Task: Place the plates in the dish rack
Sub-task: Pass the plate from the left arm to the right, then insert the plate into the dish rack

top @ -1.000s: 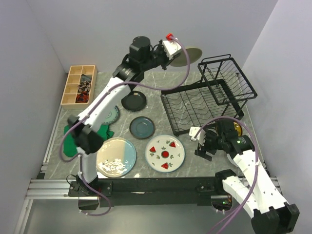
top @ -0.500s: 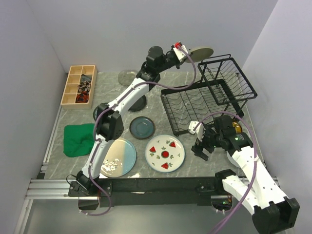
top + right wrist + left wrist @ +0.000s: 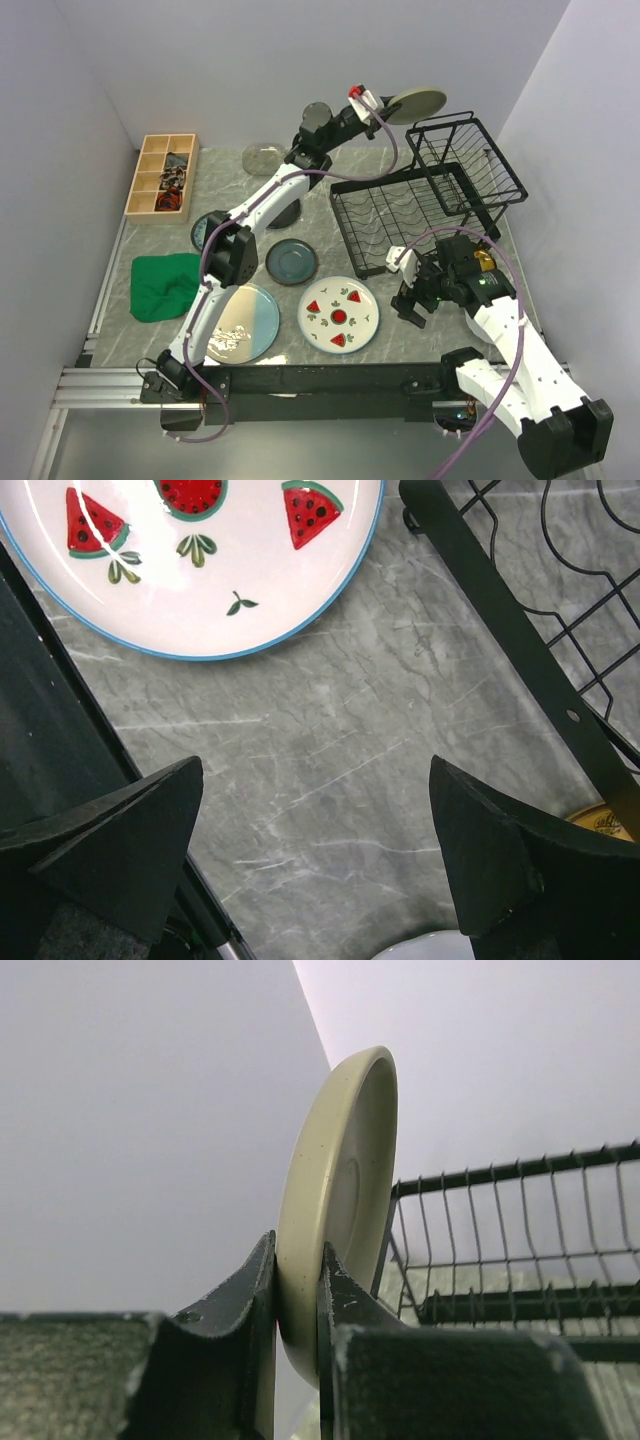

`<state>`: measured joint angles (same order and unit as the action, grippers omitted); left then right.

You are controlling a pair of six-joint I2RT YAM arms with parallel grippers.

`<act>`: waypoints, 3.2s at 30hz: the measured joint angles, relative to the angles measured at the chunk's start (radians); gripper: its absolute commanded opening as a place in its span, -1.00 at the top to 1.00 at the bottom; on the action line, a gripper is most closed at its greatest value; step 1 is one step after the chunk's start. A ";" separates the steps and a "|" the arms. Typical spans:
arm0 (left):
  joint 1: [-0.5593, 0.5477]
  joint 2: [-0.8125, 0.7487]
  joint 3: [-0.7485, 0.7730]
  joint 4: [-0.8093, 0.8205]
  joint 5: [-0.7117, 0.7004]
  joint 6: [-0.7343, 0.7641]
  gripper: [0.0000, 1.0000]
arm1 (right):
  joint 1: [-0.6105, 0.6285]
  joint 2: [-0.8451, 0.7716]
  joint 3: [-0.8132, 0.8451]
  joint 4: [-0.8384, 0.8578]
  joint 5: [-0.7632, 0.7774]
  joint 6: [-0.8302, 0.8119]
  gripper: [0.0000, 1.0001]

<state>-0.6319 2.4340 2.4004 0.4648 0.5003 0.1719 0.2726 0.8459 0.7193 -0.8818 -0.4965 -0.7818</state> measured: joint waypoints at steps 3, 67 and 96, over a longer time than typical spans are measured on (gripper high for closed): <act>0.000 -0.001 -0.001 0.025 0.000 -0.058 0.98 | 0.000 -0.022 0.000 -0.001 -0.003 0.003 -1.00; -0.094 -0.762 -0.797 -0.290 0.171 0.010 0.29 | -0.048 0.692 1.475 -0.486 -0.046 -0.247 1.00; -0.105 -1.553 -1.555 -0.398 -0.393 0.003 -0.99 | -0.138 0.869 1.560 -0.129 0.536 -0.720 1.00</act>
<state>-0.7368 0.8814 0.8459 0.0666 0.1070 0.1753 0.1345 1.7149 2.2791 -1.0107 0.0391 -1.5017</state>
